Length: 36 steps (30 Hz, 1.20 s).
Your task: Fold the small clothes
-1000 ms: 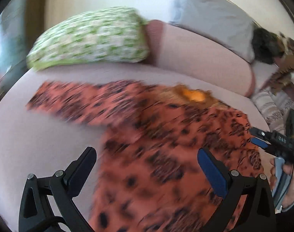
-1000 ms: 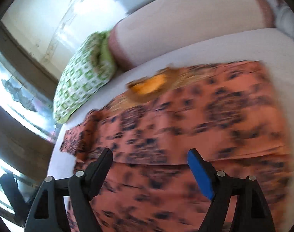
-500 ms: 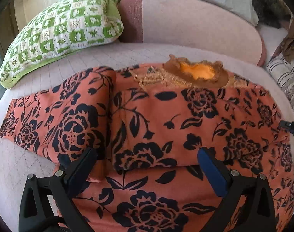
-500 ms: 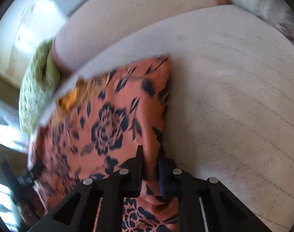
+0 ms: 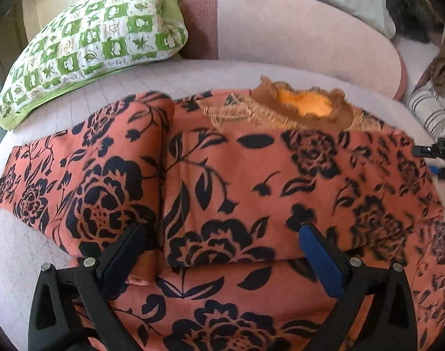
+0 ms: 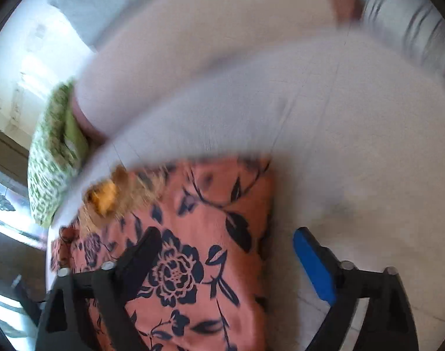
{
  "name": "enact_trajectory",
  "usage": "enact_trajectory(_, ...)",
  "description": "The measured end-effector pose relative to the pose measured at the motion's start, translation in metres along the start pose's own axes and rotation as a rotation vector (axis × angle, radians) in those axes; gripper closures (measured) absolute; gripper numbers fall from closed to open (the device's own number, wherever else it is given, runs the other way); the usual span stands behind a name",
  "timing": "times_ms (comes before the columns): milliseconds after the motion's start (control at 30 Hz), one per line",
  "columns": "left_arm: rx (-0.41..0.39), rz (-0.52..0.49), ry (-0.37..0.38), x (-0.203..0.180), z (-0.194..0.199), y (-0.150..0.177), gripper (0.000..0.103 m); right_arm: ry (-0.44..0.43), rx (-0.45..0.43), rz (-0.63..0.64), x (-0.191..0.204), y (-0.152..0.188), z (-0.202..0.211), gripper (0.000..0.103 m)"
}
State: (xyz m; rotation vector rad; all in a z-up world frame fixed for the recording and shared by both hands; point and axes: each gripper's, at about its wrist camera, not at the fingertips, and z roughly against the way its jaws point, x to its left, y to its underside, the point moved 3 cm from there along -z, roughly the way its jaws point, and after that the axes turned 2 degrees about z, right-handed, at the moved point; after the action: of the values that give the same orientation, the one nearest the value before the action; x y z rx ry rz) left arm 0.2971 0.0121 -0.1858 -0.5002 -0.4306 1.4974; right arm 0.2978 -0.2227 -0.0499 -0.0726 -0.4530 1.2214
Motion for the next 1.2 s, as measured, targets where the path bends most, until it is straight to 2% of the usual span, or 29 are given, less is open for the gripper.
enact_trajectory(33,-0.01,-0.014,-0.001,0.0,0.0,0.001,0.0,-0.007,-0.022,0.025,0.006,-0.004,0.005,0.094)
enact_trajectory(100,-0.013,-0.024,-0.001,-0.001,-0.002,0.002,0.0,0.028,-0.078,0.037,0.008,-0.005,0.014,0.095)
enact_trajectory(133,-0.012,-0.021,-0.004,0.0,-0.003,0.002,0.0,0.078,-0.061,0.02,-0.002,-0.002,0.004,0.094)
enact_trajectory(167,-0.006,-0.017,-0.012,-0.001,-0.005,0.001,0.0,0.061,-0.044,-0.023,-0.011,0.0,-0.006,0.094)
enact_trajectory(200,-0.005,-0.019,-0.014,-0.001,-0.004,0.001,0.0,0.009,-0.079,-0.079,-0.019,0.003,-0.004,0.093)
enact_trajectory(267,0.005,-0.025,-0.004,-0.001,0.001,-0.001,0.0,-0.04,-0.112,-0.122,-0.022,0.007,0.003,0.083)
enact_trajectory(300,-0.001,-0.019,0.003,0.001,0.005,-0.002,0.0,-0.029,-0.096,-0.148,-0.024,0.012,0.008,0.078)
enact_trajectory(400,-0.061,0.036,0.009,0.013,0.025,-0.007,0.0,0.036,-0.157,-0.101,-0.016,0.026,0.04,0.075)
enact_trajectory(467,-0.057,0.07,0.017,0.019,0.025,-0.01,0.0,-0.045,-0.18,-0.03,0.008,0.039,0.065,0.075)
enact_trajectory(500,-0.038,0.07,0.016,0.02,0.021,-0.01,0.0,-0.135,-0.144,0.016,0.024,0.053,0.069,0.075)
enact_trajectory(567,0.028,0.053,-0.018,0.02,0.003,-0.01,0.0,-0.221,-0.061,0.03,0.033,0.073,0.061,0.069)
enact_trajectory(600,0.065,0.043,-0.071,0.022,-0.009,-0.009,0.0,-0.217,0.04,-0.003,0.025,0.09,0.042,0.062)
enact_trajectory(633,0.059,0.038,-0.08,0.022,-0.01,-0.009,0.0,-0.171,0.106,-0.057,0.01,0.105,0.027,0.065)
enact_trajectory(700,0.059,0.022,-0.095,0.02,-0.008,-0.011,0.0,-0.264,0.07,-0.192,-0.014,0.121,0.027,0.07)
enact_trajectory(733,0.059,0.022,-0.095,0.021,-0.006,-0.011,0.0,-0.288,0.051,-0.25,-0.023,0.128,0.036,0.069)
enact_trajectory(800,0.057,0.026,-0.088,0.022,-0.004,-0.012,0.0,-0.242,-0.001,-0.225,-0.024,0.128,0.053,0.066)
enact_trajectory(900,0.028,0.048,-0.065,0.024,0.003,-0.012,0.0,-0.304,-0.051,-0.135,-0.008,0.116,0.069,0.066)
enact_trajectory(967,0.02,0.057,-0.052,0.026,0.005,-0.012,0.0,-0.324,-0.091,-0.109,-0.01,0.097,0.076,0.054)
enact_trajectory(1000,0.019,0.067,-0.042,0.028,0.006,-0.012,0.0,-0.333,-0.1,-0.118,-0.012,0.089,0.071,0.037)
enact_trajectory(1033,0.016,0.077,-0.029,0.03,0.007,-0.011,0.0,-0.257,-0.074,-0.147,-0.028,0.082,0.053,0.034)
enact_trajectory(1067,0.015,0.084,-0.016,0.031,0.011,-0.01,0.0,-0.205,-0.045,-0.188,-0.036,0.081,0.04,0.04)
enact_trajectory(1100,0.011,0.086,-0.006,0.033,0.014,-0.01,0.0,-0.224,-0.046,-0.282,-0.05,0.084,0.033,0.051)
enact_trajectory(1133,-0.002,0.086,0.007,0.035,0.017,-0.01,0.0,-0.283,-0.071,-0.35,-0.056,0.084,0.042,0.049)
enact_trajectory(1167,-0.019,0.085,0.016,0.035,0.021,-0.011,0.0,-0.345,-0.094,-0.34,-0.052,0.081,0.054,0.049)
enact_trajectory(1200,-0.03,0.086,0.018,0.036,0.022,-0.013,0.0,-0.368,-0.114,-0.321,-0.049,0.079,0.061,0.047)
